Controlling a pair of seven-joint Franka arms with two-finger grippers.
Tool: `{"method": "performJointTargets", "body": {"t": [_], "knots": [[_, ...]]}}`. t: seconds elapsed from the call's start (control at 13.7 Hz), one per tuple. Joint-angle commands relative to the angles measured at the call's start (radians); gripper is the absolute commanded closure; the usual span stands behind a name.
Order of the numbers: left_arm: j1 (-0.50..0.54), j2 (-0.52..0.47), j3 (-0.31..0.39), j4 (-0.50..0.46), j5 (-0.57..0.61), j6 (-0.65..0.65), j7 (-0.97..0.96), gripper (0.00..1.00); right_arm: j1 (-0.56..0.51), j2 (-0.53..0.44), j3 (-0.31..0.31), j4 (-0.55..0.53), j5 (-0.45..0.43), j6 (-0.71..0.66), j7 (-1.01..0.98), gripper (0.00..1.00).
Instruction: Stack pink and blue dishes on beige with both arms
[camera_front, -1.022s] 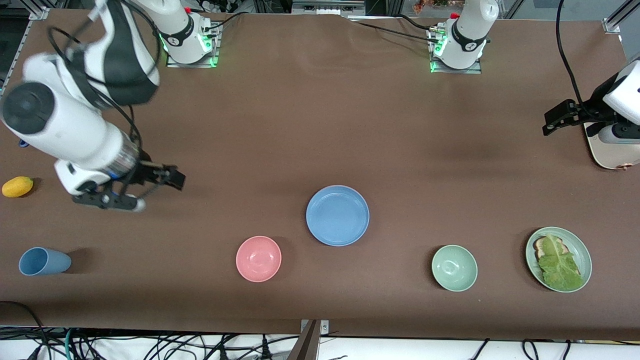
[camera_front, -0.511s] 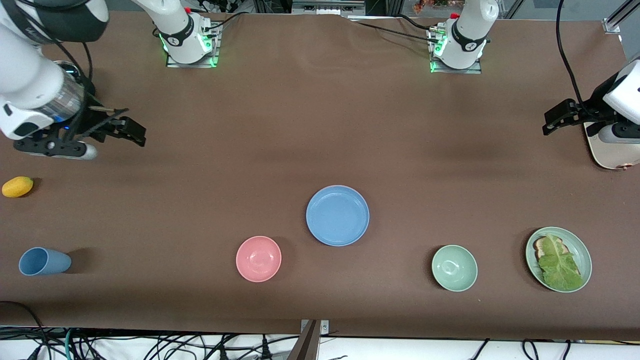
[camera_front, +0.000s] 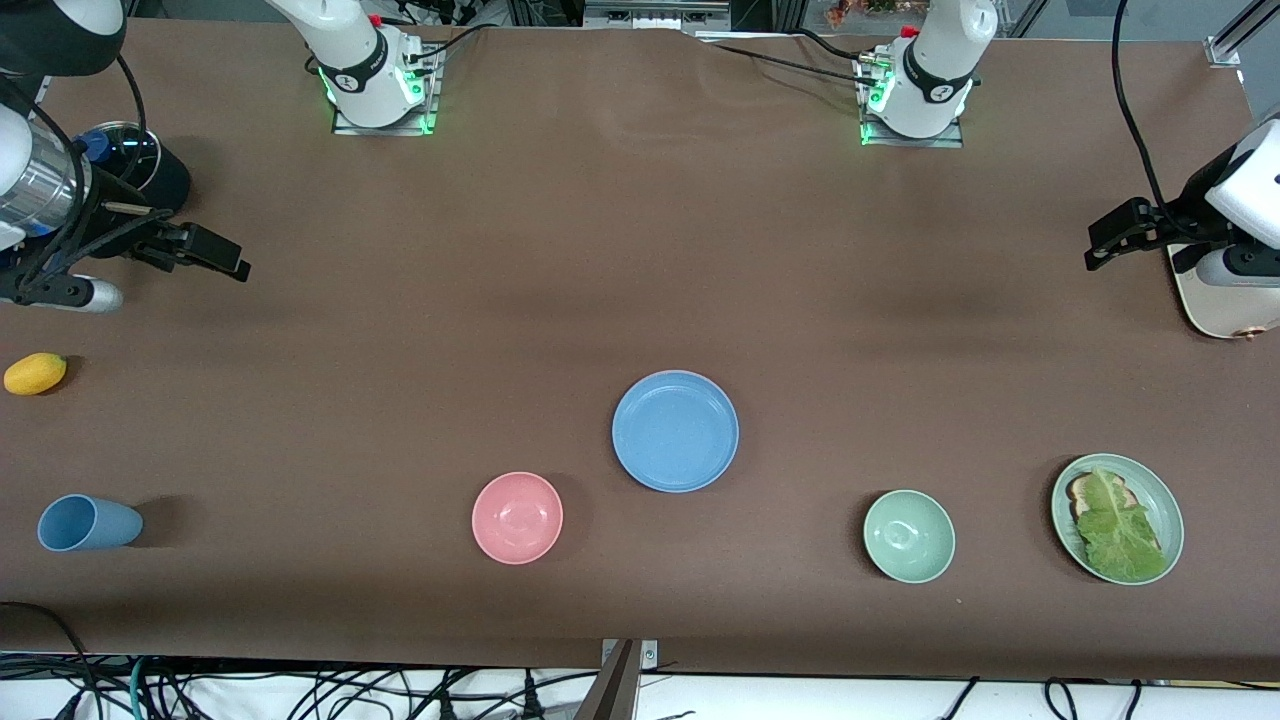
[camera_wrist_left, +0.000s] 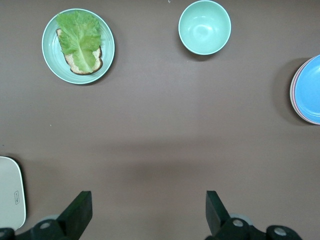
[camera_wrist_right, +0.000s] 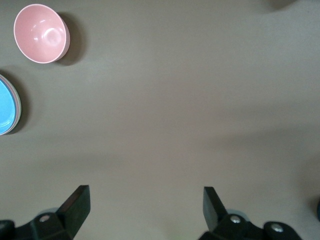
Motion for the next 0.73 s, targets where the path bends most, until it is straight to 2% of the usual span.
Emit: {"method": "performJointTargets", "body": {"t": [0.0, 0.22, 0.66], "knots": [[-0.008, 0.004, 0.004, 0.023, 0.015, -0.02, 0.013, 0.0, -0.01, -0.009, 0.014, 0.024, -0.002, -0.023, -0.004, 0.0], [-0.01, 0.004, 0.003, 0.023, 0.015, -0.02, 0.013, 0.0, -0.013, 0.017, 0.011, 0.068, -0.019, -0.023, -0.004, 0.0], [-0.01, 0.004, 0.003, 0.023, 0.015, -0.02, 0.013, 0.0, -0.012, 0.016, 0.014, 0.084, -0.059, -0.032, -0.014, 0.0]]}}
